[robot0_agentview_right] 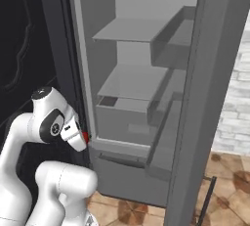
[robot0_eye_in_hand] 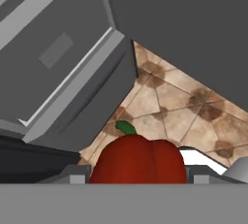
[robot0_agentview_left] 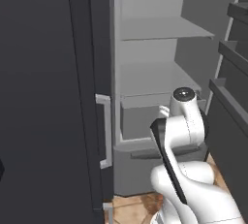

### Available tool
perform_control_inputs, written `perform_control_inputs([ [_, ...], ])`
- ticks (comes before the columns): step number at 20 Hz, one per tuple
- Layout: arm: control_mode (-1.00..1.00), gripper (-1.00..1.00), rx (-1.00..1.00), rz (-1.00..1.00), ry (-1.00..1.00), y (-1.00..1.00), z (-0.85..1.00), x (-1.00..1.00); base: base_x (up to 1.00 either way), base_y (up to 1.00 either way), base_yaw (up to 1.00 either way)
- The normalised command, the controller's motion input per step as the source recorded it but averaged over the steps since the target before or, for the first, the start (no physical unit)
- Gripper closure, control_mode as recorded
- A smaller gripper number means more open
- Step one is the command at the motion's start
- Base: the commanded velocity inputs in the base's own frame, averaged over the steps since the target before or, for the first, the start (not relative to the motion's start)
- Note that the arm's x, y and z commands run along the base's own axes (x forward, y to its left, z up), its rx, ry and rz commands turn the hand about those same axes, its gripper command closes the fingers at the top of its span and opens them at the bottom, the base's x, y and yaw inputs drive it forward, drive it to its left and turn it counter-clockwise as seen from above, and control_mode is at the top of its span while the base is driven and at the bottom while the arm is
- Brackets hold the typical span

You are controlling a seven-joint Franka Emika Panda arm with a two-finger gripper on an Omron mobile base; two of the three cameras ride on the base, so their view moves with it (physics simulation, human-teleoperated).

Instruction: Place the cold items (potato and bell pepper) from the fridge in one tupperware on the dining counter. Place the warm items (kebab skewer and hot dog) in the stove area in another tupperware.

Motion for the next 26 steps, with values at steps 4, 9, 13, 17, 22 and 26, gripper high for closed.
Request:
perform_control_inputs([
  [4,1.00,1.00,0.00,0.00,0.00,0.00,0.00,0.00,-0.69,-0.23,0.18],
  [9,1.00,1.00,0.00,0.00,0.00,0.00,0.00,0.00,-0.73,-0.45,0.15],
  [13,1.00,1.00,0.00,0.00,0.00,0.00,0.00,0.00,-0.78,-0.47,0.15],
  [17,1.00,1.00,0.00,0.00,0.00,0.00,0.00,0.00,-0.76,-0.20,0.19],
  [22,1.00,1.00,0.00,0.00,0.00,0.00,0.00,0.00,-0.67,0.00,0.30],
  [26,1.00,1.00,0.00,0.00,0.00,0.00,0.00,0.00,-0.62,0.00,0.37],
])
